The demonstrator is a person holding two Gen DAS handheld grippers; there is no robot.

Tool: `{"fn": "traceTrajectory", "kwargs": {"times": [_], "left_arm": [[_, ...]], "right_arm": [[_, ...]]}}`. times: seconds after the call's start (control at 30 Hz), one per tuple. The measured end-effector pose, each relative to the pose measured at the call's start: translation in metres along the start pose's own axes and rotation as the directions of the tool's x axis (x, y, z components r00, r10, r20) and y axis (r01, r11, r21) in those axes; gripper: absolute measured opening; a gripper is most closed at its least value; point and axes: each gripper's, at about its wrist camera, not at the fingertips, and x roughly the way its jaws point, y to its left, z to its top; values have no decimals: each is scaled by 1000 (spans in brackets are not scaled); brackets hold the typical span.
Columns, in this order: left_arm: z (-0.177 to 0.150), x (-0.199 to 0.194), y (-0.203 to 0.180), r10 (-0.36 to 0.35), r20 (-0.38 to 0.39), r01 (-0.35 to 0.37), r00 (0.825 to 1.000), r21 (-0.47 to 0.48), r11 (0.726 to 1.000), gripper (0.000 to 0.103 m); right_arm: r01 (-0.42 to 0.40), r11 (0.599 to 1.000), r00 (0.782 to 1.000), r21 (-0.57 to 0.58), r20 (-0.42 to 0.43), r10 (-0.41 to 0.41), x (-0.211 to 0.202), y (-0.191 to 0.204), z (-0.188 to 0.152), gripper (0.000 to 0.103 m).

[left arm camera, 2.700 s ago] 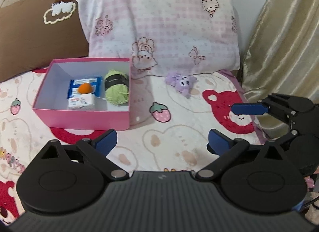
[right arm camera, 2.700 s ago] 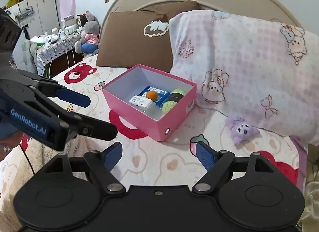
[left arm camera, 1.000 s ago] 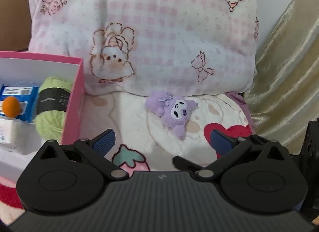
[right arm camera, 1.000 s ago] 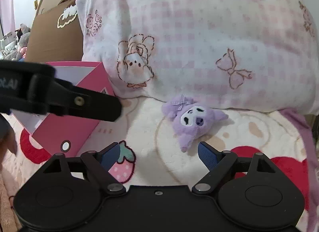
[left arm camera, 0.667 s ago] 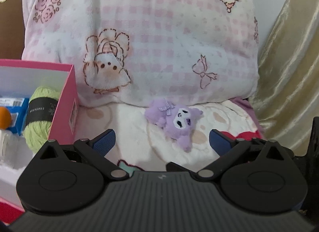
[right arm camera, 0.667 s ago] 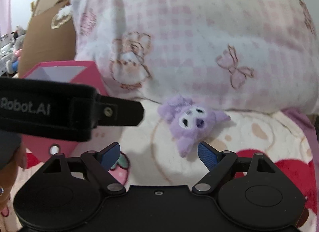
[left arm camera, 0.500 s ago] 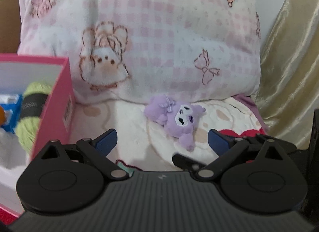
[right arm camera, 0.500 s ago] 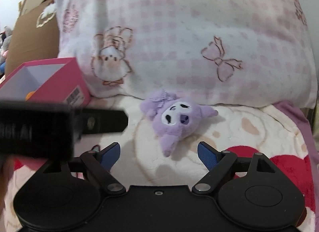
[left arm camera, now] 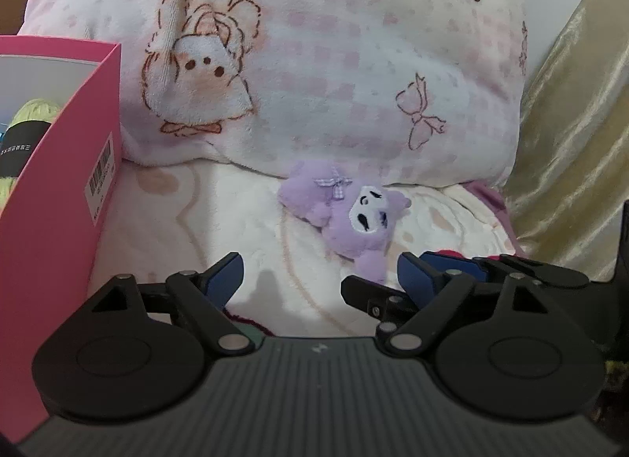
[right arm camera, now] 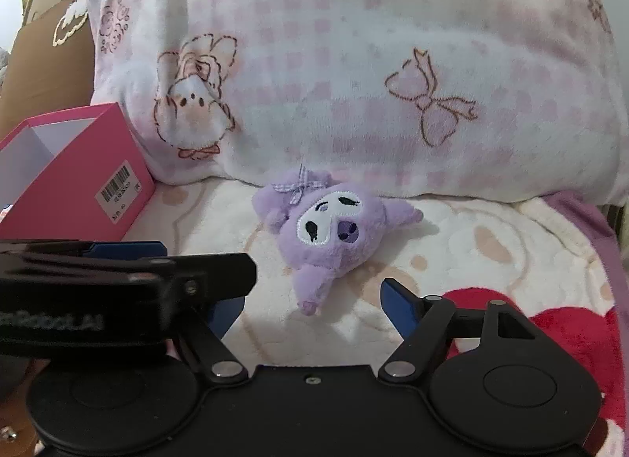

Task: Organize objects

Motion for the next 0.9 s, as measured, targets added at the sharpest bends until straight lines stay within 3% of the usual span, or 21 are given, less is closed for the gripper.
{"fn": "traceTrajectory", "kwargs": {"times": [0.1,0.27,0.37,0.43,0.5,0.9], "left_arm": [[-1,2,2,21,-11,-20,1000,12,1000,77],[-1,3,13,10,-15,-10,1000,-39,999,77],[0,4,18,6,-25,-7,1000,-54,999,75],[-1,6,20,1,-32,-3,999,-67,998,73],[-1,7,22,-10,-40,7,999,-84,996,73],[1,5,25,-16,-71,8,997,-110,994,73]], "right_arm": [[3,1000,1000,0,-25,-3,8,0,-1,78],[13,1000,1000,-15,-26,-14,17,2,3,62],[11,1000,999,-16,-32,-12,22,3,3,44],[52,997,998,-53,-38,-54,25,6,2,27],[60,996,998,-62,-23,-62,23,5,2,19],[-8,992,997,-129,-74,-1,4,18,-4,14]]}}
